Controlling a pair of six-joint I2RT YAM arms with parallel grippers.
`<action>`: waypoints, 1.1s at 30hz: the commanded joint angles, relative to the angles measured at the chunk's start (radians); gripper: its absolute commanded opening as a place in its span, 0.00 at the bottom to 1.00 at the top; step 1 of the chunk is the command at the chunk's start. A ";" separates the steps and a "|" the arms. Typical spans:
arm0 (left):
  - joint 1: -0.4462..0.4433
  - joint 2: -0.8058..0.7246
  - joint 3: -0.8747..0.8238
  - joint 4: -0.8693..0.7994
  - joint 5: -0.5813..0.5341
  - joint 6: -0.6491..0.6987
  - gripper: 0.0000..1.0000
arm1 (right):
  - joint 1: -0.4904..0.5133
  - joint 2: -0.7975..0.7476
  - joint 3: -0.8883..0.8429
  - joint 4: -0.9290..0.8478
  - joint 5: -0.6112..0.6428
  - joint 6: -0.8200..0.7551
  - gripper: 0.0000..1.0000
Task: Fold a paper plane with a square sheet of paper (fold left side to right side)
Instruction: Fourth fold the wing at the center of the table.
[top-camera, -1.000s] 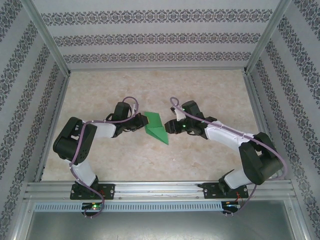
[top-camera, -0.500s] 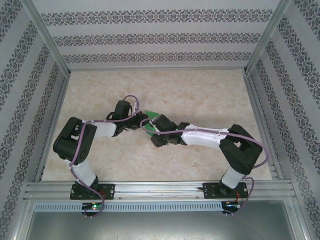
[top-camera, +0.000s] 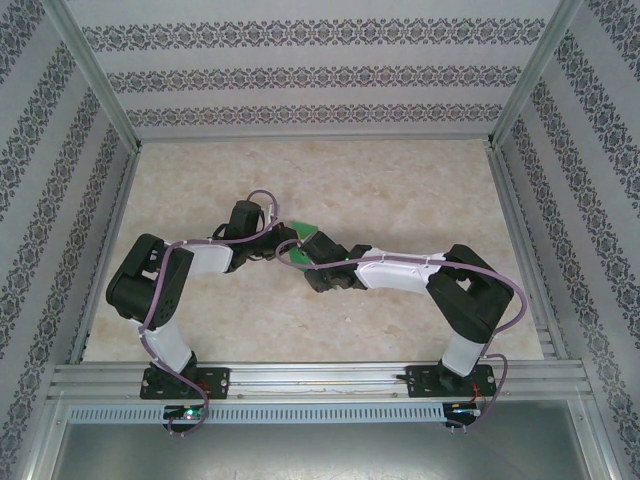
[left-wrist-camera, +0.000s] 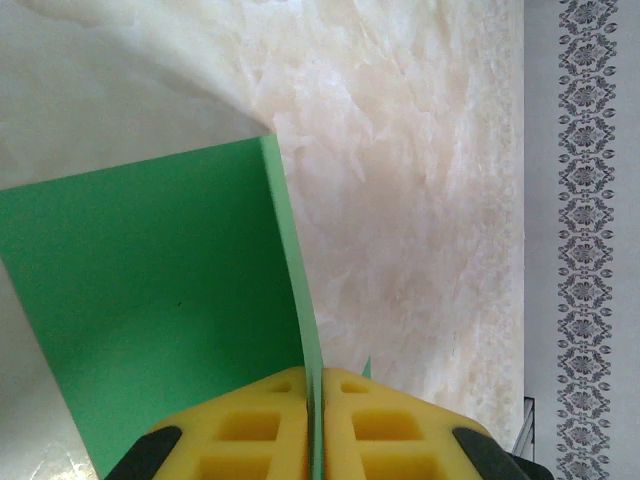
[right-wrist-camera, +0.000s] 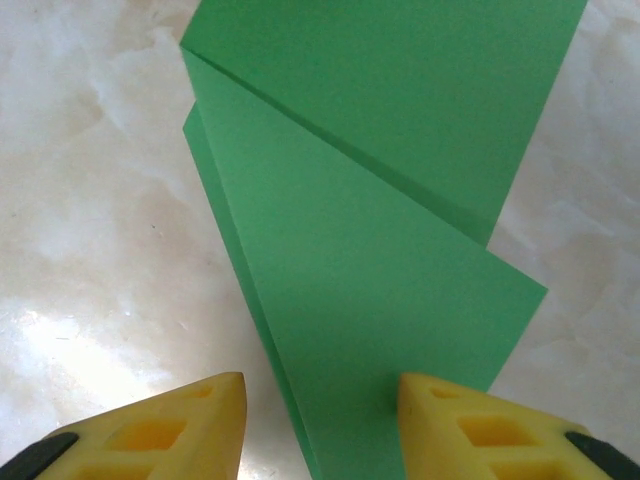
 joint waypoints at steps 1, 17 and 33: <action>-0.012 -0.024 0.027 -0.031 0.010 -0.006 0.11 | 0.013 0.017 0.021 -0.005 0.033 -0.012 0.41; -0.011 -0.044 0.014 -0.040 -0.019 -0.002 0.19 | 0.014 0.027 0.023 -0.010 0.045 -0.016 0.23; 0.139 -0.265 -0.134 -0.157 -0.038 0.062 0.28 | -0.006 -0.009 0.022 -0.020 -0.034 -0.014 0.00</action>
